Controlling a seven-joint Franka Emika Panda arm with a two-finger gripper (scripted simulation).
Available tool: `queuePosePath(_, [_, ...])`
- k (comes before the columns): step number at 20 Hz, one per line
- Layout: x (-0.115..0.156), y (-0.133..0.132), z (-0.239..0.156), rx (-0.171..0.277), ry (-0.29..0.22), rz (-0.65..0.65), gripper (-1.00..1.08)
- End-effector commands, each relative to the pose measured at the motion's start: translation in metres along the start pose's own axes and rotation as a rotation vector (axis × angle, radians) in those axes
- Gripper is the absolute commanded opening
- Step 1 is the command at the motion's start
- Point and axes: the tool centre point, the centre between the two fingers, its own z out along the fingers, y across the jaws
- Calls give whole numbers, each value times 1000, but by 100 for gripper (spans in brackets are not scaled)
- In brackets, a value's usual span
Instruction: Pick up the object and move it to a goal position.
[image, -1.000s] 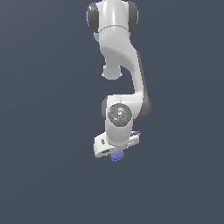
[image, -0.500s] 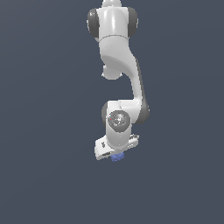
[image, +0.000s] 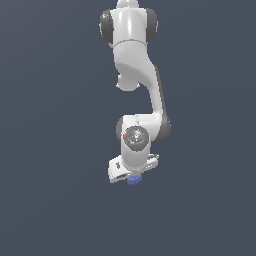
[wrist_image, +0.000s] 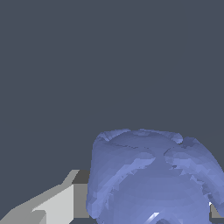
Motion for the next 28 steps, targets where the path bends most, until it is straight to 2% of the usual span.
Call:
queuePosePath(1, [0,0,0,0,0,0,-100])
queuePosePath(12, [-16,16,-27,0,0,0,-100])
queuePosePath(28, [-81,87,-144,0,0,0,-100])
